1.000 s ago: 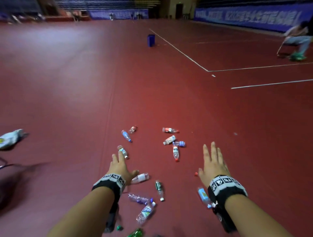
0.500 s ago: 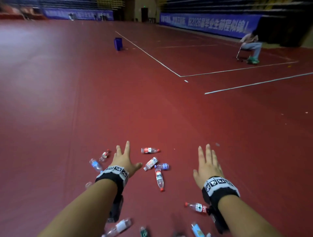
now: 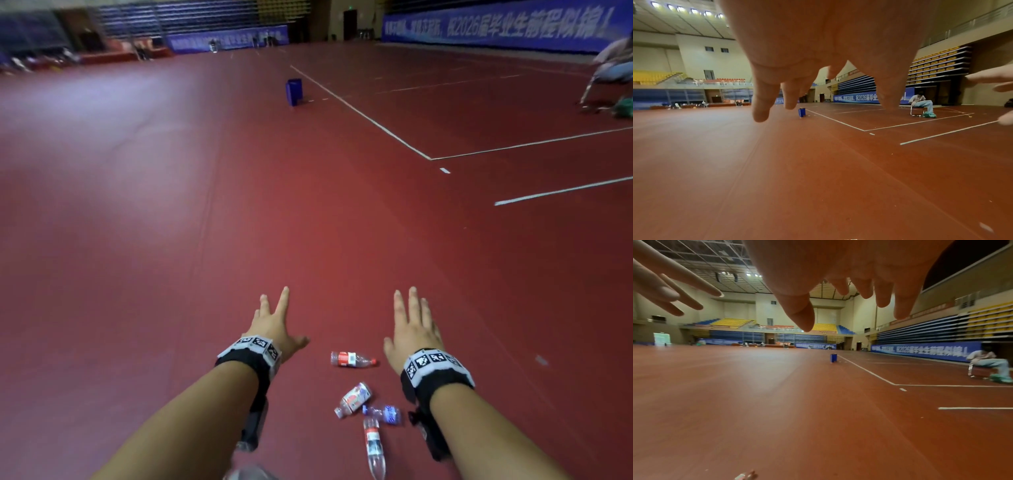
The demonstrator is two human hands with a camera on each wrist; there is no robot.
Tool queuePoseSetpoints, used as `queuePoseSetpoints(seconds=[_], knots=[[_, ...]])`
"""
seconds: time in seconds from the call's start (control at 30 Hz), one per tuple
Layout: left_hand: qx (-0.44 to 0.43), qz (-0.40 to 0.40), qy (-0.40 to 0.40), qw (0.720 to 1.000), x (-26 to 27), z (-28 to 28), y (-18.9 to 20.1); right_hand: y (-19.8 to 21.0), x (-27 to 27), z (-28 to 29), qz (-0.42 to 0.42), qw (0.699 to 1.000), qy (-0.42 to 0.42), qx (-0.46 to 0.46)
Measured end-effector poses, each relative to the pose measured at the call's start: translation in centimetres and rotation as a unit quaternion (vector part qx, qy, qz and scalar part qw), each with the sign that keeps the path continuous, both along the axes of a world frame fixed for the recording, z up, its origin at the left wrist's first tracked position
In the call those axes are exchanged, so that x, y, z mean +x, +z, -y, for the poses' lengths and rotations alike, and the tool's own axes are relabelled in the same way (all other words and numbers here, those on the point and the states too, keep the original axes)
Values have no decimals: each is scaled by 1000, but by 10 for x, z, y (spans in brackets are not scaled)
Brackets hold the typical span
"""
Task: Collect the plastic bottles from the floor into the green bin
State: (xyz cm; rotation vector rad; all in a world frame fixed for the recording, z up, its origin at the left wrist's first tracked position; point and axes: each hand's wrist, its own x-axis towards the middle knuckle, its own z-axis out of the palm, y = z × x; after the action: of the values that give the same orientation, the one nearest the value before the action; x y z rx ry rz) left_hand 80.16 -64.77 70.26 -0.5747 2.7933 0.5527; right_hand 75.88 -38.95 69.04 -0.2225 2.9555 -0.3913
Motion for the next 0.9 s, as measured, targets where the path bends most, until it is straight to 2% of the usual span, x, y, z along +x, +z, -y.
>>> queuePoseSetpoints(seconds=[0.1,0.2,0.33,0.47,0.6,0.77,0.9], knots=[[-1,8,0,1000,-47,30,-13,-9,-48,43,14,999,49,14],[-3,26,-8,1000,-107,63,-27,-23,-100,73,35,997,61,33],[-5,37,-63,997,-197,105,-39,-39,-164,106,43,998,8,40],[-11,62,-146,987,-281,135,-36,-39,-211,132,83,993,-74,28],[-67,96,-224,968,-365,155,-45,-59,-241,151,95,985,-144,0],[-101,143,-348,921,-443,113,-85,-125,-214,117,162,922,-349,-36],[-105,202,-419,879,-493,59,-147,-195,-219,96,236,861,-448,-50]])
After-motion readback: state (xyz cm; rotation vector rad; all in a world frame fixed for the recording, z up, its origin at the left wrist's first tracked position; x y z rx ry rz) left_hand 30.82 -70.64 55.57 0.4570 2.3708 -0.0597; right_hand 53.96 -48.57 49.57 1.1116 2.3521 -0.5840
